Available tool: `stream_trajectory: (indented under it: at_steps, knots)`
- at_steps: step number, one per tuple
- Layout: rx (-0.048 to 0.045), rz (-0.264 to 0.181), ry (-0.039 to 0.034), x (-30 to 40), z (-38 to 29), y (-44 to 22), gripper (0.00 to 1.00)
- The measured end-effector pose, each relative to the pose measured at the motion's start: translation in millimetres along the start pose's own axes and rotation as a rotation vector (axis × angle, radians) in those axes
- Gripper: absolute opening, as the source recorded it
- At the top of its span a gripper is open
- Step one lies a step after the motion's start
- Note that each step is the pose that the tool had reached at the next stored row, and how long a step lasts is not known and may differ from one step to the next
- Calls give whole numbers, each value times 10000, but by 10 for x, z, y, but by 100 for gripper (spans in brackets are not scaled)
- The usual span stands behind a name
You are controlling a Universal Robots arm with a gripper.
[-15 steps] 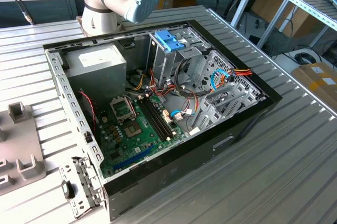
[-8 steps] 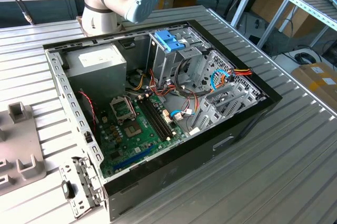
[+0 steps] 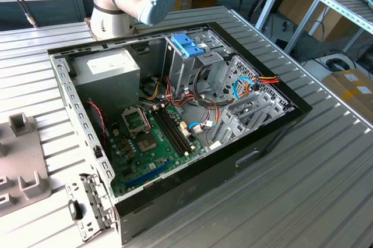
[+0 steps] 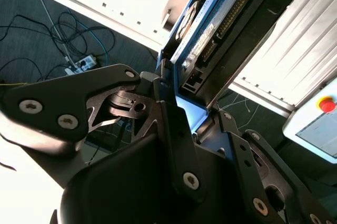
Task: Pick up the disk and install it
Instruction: 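Pick up the disk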
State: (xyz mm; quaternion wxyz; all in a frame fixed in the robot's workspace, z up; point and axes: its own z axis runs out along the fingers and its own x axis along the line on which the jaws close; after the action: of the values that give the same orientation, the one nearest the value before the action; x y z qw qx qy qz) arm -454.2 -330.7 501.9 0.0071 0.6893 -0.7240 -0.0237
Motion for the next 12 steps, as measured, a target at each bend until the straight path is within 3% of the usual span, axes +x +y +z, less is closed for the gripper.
stream_trajectory:
  at_steps: [12]
  knots:
    - [0, 0, 3, -2, -2, -39, 37]
